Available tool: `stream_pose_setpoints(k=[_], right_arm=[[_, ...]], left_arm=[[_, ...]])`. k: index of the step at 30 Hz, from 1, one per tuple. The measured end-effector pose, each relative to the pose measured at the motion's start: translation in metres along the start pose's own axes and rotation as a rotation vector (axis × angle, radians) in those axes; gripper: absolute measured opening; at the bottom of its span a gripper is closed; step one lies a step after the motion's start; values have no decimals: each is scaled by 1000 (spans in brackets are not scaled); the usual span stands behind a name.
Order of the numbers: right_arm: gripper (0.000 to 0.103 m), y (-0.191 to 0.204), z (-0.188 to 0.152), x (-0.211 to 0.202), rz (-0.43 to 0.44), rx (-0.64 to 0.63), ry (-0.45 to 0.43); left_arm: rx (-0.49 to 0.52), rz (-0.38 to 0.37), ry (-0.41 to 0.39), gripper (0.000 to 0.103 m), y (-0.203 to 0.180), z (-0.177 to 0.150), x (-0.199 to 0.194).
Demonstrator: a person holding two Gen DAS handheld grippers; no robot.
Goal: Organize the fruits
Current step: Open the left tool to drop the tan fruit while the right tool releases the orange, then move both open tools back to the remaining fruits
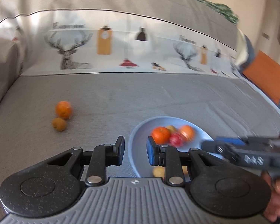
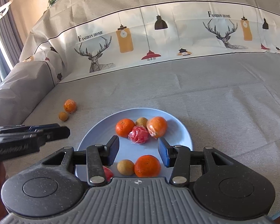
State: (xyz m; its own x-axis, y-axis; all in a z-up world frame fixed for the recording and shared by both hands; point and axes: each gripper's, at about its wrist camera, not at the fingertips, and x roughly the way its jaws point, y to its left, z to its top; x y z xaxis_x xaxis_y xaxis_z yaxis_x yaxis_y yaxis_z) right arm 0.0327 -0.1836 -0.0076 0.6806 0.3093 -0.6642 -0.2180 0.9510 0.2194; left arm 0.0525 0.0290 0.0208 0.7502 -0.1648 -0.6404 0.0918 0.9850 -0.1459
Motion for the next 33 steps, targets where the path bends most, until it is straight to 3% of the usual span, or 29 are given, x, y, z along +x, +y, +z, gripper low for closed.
stream_pose_setpoints(k=[6,7,9,11,14,22,23,25,26,33], right_arm=[[48,8,2,4,26,-17,3],[48,8,2,5,31,-17,6],[48,10,3,8,41,-10,8],[48,12,5,10,54,1,7],[48,19,8,14,76,12,7],[48,49,18,24,154,-10,12],[48,53,20,25,164,-13,13],[48,61,23,26,182,-18,11],[48,64,24,28,188,-21,11],[48,81,39,49,201,-7,26]], left_arm=[[-146,149,-28,29,40,13,5],[-157,192,-30,31,48,16,9],[-180,259,-18,59,63,20,19],[-206,286,5,65,78,22,31],[-220,303,26,66,93,25,46],[-251,285,47,65,114,28,71],[-250,280,49,62,114,28,72],[-243,275,78,45,113,29,77],[-242,277,95,30,113,29,78],[-380,357,72,29,136,28,57]])
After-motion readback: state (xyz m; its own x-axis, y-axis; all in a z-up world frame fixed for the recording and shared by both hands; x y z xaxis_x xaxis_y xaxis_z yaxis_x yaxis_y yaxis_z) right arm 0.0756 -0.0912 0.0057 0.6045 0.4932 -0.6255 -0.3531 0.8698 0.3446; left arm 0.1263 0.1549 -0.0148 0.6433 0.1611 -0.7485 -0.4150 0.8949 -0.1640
